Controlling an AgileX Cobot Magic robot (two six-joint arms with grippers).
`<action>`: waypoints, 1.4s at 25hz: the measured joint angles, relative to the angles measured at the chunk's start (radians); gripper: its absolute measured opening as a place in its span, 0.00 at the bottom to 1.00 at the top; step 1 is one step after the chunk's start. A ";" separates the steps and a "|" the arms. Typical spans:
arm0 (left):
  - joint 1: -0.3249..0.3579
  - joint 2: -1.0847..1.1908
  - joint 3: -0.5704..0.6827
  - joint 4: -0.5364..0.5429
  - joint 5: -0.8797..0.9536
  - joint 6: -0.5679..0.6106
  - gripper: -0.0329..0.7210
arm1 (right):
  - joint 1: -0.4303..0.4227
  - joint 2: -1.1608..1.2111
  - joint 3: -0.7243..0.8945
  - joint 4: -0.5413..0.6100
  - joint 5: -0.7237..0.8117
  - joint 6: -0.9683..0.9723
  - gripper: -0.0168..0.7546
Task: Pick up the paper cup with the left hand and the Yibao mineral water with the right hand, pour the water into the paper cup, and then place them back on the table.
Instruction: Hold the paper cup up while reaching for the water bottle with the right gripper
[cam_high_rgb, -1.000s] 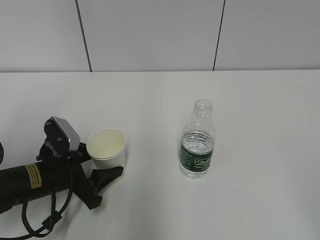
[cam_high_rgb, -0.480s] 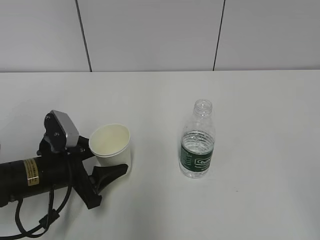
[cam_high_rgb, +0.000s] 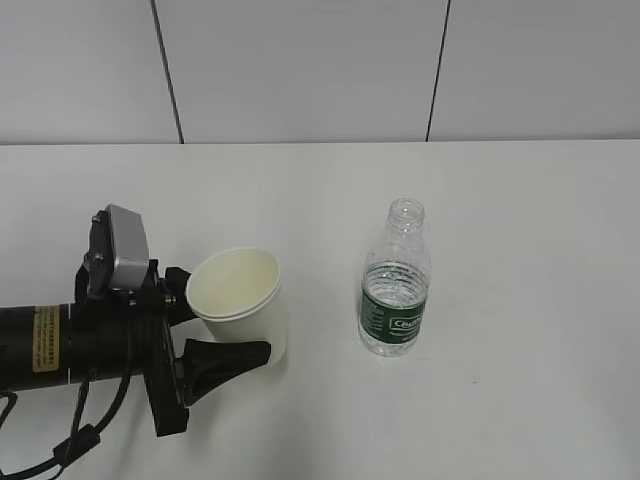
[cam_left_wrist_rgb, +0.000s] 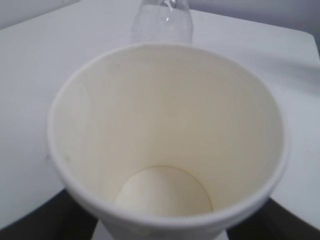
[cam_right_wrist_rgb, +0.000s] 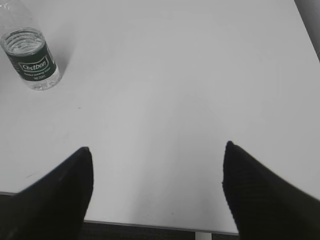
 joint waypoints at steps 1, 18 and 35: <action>0.000 -0.012 0.000 0.013 -0.001 -0.015 0.69 | 0.000 0.000 0.000 0.000 0.000 0.000 0.79; 0.000 -0.041 0.001 0.212 -0.001 -0.069 0.69 | 0.000 0.000 0.000 0.000 0.000 0.000 0.79; -0.136 -0.041 0.003 0.179 0.045 -0.069 0.69 | 0.000 0.000 -0.015 0.028 -0.067 -0.002 0.79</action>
